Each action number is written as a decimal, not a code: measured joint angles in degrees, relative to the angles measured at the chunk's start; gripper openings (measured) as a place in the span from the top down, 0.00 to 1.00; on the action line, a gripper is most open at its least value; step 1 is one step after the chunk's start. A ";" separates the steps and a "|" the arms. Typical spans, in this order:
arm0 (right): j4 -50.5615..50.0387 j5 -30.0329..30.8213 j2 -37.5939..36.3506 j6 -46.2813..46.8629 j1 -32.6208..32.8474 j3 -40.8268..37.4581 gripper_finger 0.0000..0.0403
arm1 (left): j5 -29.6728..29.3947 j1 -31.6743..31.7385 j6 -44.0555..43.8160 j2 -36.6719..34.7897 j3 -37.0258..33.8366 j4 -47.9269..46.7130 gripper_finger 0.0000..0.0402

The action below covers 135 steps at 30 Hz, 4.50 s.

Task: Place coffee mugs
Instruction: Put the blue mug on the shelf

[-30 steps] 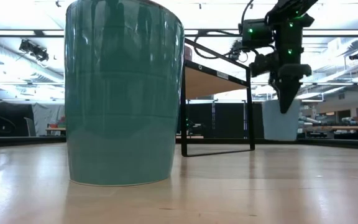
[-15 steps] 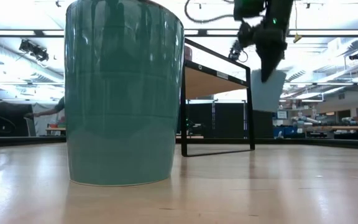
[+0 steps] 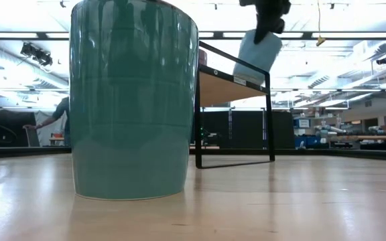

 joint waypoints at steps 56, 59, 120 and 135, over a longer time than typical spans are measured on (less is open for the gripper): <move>-18.34 3.71 11.05 -48.70 7.24 21.22 0.70 | 0.02 -0.44 -4.34 -0.02 0.00 -4.72 0.65; -18.74 5.53 11.05 -56.11 6.93 21.20 0.70 | 0.02 -0.44 -4.34 -0.02 0.00 -4.72 0.65; -6.20 8.25 11.57 -44.14 7.22 12.83 0.94 | 0.02 -0.39 -5.02 -0.02 0.00 -4.04 0.65; -6.93 1.43 11.55 -29.27 5.87 14.34 0.94 | 0.02 -0.39 -4.61 -0.02 0.00 -2.82 0.65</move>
